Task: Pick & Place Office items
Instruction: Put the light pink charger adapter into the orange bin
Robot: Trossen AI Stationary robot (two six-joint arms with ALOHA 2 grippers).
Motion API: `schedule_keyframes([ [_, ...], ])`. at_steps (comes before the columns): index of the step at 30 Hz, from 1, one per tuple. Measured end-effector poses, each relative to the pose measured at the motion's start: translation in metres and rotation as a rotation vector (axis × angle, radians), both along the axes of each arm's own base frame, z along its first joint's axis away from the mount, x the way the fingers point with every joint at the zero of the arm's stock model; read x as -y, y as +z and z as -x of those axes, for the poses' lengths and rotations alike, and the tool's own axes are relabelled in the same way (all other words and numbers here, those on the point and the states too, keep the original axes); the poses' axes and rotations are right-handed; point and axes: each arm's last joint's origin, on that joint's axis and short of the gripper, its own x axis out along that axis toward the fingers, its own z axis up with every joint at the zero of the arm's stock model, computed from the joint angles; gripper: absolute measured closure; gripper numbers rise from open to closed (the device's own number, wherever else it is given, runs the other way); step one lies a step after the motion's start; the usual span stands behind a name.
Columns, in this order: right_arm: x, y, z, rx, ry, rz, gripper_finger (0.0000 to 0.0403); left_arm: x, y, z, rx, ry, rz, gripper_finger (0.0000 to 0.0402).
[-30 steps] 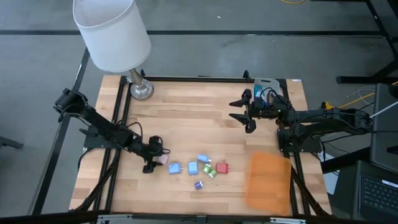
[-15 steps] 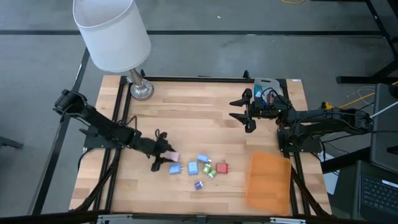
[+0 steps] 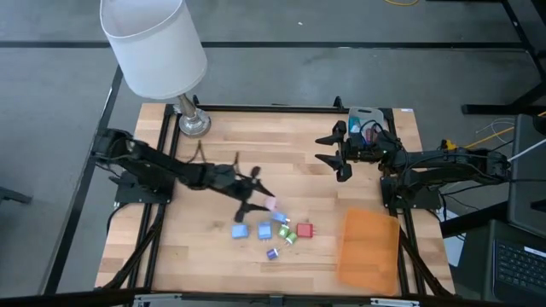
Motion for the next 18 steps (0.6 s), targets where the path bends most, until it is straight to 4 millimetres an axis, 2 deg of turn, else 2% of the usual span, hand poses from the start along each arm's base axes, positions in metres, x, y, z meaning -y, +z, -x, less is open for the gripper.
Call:
schedule_keyframes([
  [10, 0.001, 0.001, 0.0, 0.008, -0.038, 0.05, 0.0165, 0.0, -0.004, -0.101, 0.051, -0.151, -0.044, 0.0206],
  [12, 0.003, 0.001, 0.0, 0.014, -0.14, 0.066, 0.0165, 0.002, -0.005, -0.117, 0.063, -0.187, -0.035, 0.0206],
  [18, 0.013, 0.001, 0.004, -0.012, -0.612, 0.079, 0.0165, 0.007, 0.001, -0.153, 0.113, -0.235, -0.037, 0.0206],
])
